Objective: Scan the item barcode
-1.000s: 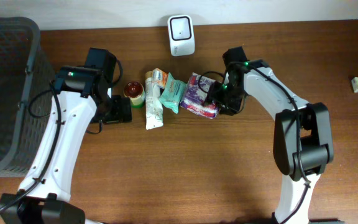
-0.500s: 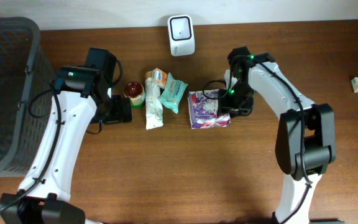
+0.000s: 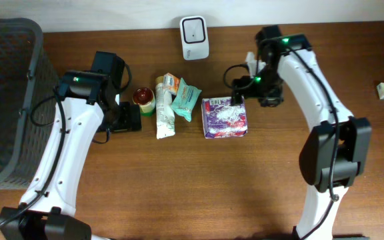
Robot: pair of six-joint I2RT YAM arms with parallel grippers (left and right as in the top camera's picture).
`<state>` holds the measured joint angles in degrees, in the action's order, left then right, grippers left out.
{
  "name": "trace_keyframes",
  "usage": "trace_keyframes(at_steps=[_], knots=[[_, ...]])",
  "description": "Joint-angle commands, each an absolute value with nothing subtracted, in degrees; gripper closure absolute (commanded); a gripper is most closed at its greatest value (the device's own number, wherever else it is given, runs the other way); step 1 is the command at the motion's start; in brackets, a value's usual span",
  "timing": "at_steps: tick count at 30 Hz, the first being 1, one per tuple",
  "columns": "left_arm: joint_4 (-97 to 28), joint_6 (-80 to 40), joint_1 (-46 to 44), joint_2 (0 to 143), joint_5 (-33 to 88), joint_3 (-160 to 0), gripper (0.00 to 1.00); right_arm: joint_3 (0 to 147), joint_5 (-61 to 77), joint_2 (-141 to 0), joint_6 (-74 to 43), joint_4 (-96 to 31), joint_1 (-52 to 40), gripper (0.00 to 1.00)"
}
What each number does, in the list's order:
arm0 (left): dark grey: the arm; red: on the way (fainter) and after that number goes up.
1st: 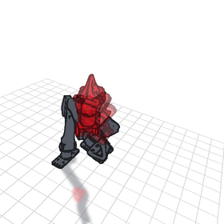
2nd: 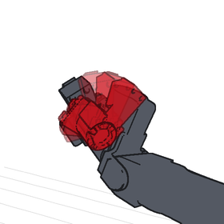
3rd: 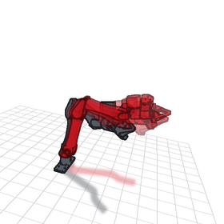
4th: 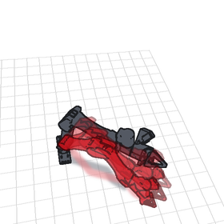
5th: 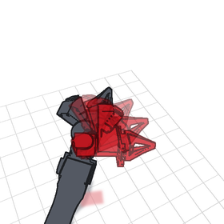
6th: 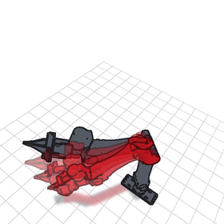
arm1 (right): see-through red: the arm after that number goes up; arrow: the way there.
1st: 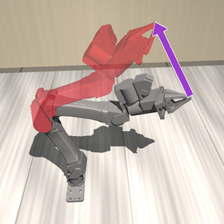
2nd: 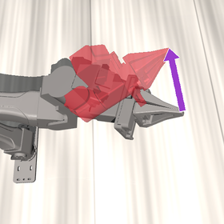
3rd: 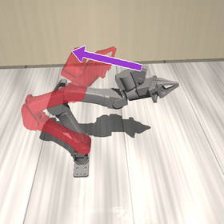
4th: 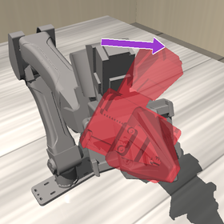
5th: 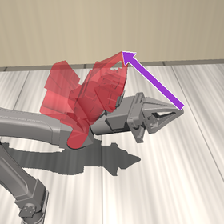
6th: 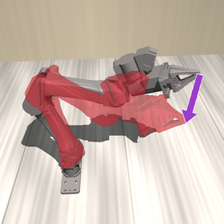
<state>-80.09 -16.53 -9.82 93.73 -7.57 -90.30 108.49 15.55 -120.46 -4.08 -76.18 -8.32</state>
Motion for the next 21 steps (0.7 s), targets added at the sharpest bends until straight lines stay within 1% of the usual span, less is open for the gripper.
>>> trace_keyframes(at_steps=[1,2,4,7,11,14,16,17,19,20,21], knots=[[-80.1,-17.1,-9.7,92.9,-8.0,-90.0,0.01,109.4,14.6,-119.3,-1.5,-76.9,-3.4,0.01],[-80.1,-17.1,-9.7,92.9,-8.0,-90.0,0.01,109.3,15.5,-119.3,-0.4,-76.9,-2.2,0.01],[-80.1,-17.1,-9.7,92.9,-8.0,-90.0,0.01,108.4,21.6,-119.3,5.3,-76.5,-0.6,0.01],[-80.1,-17.1,-9.7,92.9,-8.0,-90.0,0.01,105.2,26.2,-119.4,5.8,-73.5,0.1,0.01],[-80.1,-17.1,-9.7,92.9,-8.0,-90.0,0.01,96.9,31.6,-119.4,5.8,-66.5,0.1,0.01],[-80.1,-17.1,-9.7,92.9,-8.0,-90.0,0.01,88.6,40.9,-119.4,5.7,-57.8,0.1,0.0],[-80.1,-17.1,-9.7,92.9,-8.0,-90.0,0.01,82.9,46.7,-119.4,5.5,-50.4,0.0,0.04],[-80.1,-17.1,-9.7,92.9,-8.0,-90.0,0.01,80.2,48.6,-119.4,4.7,-46.5,0.0,0.08],[-80.1,-17.1,-9.7,92.9,-8.0,-90.0,0.01,75.6,48.7,-119.4,0.3,-40.0,0.0,0.16],[-80.1,-17.1,-9.7,92.9,-8.0,-90.0,0.01,74.4,48.7,-119.4,0.1,-38.5,0.0,0.22],[-80.1,-17.1,-9.7,92.9,-8.0,-90.0,0.01,73.1,48.7,-119.4,0.1,-37.0,0.0,0.33]])
